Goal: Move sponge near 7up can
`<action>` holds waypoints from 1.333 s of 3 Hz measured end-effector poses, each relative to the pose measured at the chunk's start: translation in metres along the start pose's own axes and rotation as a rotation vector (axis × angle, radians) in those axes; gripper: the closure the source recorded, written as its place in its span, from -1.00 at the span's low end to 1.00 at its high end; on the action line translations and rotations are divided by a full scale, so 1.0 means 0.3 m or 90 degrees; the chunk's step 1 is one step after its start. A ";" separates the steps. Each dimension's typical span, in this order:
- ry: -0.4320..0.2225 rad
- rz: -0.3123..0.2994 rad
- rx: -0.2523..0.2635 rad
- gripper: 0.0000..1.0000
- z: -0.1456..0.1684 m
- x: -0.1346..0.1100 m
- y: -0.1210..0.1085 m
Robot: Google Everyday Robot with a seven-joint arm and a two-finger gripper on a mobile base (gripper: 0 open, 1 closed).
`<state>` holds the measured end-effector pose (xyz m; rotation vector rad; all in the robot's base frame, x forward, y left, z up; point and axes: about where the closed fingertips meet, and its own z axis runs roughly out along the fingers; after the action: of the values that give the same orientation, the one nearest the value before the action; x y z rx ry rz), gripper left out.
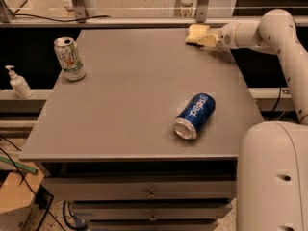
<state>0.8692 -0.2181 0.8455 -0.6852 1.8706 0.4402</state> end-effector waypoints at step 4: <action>-0.026 -0.111 -0.101 1.00 -0.064 -0.206 0.222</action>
Offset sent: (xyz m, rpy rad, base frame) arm -0.0785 0.0790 0.1148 -0.0884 -0.1783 0.3390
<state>0.8308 -0.1624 0.9090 -0.9314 1.7333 0.4895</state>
